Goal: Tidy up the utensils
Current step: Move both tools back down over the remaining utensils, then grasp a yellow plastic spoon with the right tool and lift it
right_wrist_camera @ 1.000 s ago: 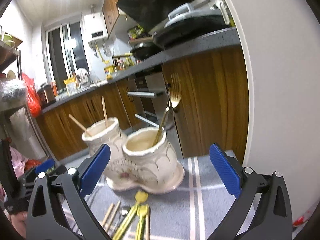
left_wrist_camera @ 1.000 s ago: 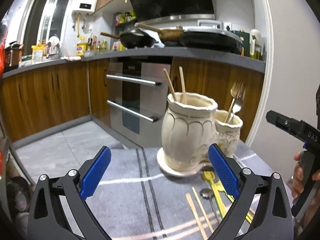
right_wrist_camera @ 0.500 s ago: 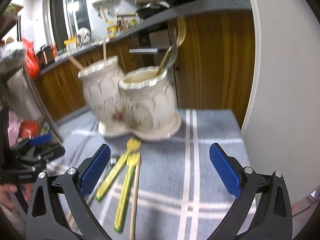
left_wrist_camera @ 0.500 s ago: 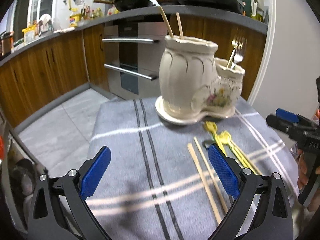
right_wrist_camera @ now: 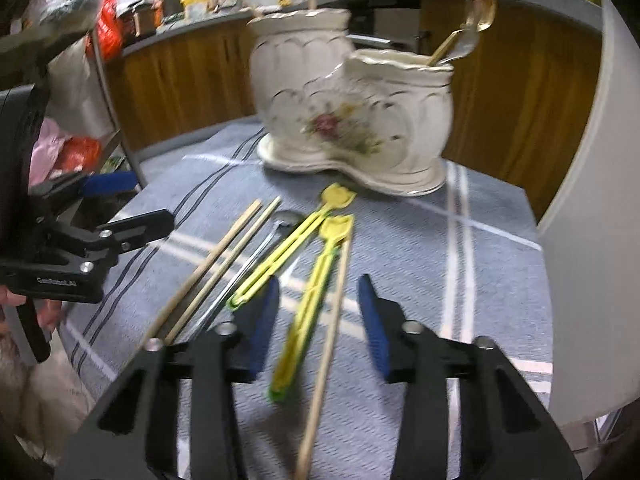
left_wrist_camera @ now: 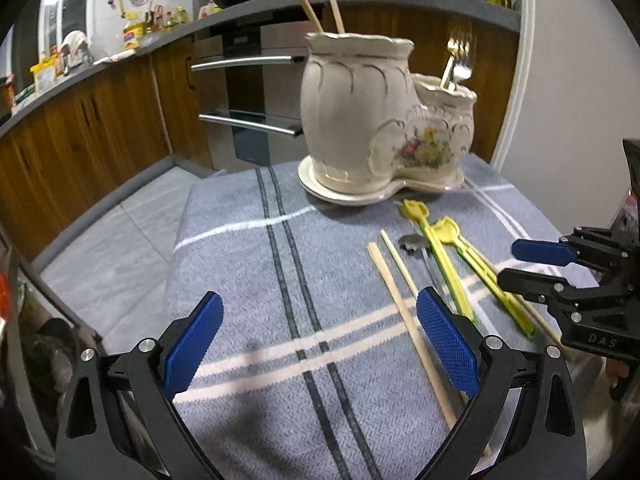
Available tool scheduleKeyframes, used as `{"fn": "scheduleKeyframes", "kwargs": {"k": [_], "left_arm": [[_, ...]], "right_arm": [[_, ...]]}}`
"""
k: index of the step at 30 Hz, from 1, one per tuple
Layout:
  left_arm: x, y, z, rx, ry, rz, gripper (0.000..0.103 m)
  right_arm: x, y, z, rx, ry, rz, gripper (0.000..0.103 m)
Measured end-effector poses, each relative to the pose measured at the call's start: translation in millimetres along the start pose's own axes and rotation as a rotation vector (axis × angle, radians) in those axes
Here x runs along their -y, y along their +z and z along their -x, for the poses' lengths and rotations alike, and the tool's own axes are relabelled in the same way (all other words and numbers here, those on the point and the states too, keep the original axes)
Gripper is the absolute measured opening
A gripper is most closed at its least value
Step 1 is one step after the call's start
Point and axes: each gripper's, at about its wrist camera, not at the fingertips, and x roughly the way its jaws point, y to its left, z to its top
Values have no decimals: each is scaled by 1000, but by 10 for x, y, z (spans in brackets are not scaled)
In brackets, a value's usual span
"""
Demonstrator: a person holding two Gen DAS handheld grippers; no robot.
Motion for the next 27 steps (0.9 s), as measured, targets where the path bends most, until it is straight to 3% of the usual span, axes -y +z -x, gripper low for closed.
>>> {"fn": "scheduleKeyframes", "kwargs": {"k": [3,10,19,22,27], "left_arm": [[44,-17,3,-7,-12,-24,94],[132,-35,-8,-31,-46,-57,65],[256,-37,-1,-41,-64,-89,61],[297,-43,-12,-48,-62,-100,57],[394,-48,-59,-85,-76,-118,45]], "right_arm": [[-56,5,-49,-18,2,19,23],[-101,26,-182,-49,-51,42,18],[-68,127,-331,-68,-81,33,18],[-52,130,-329,-61,-78,36,12],[74,143,-146,15,-31,-24,10]]}}
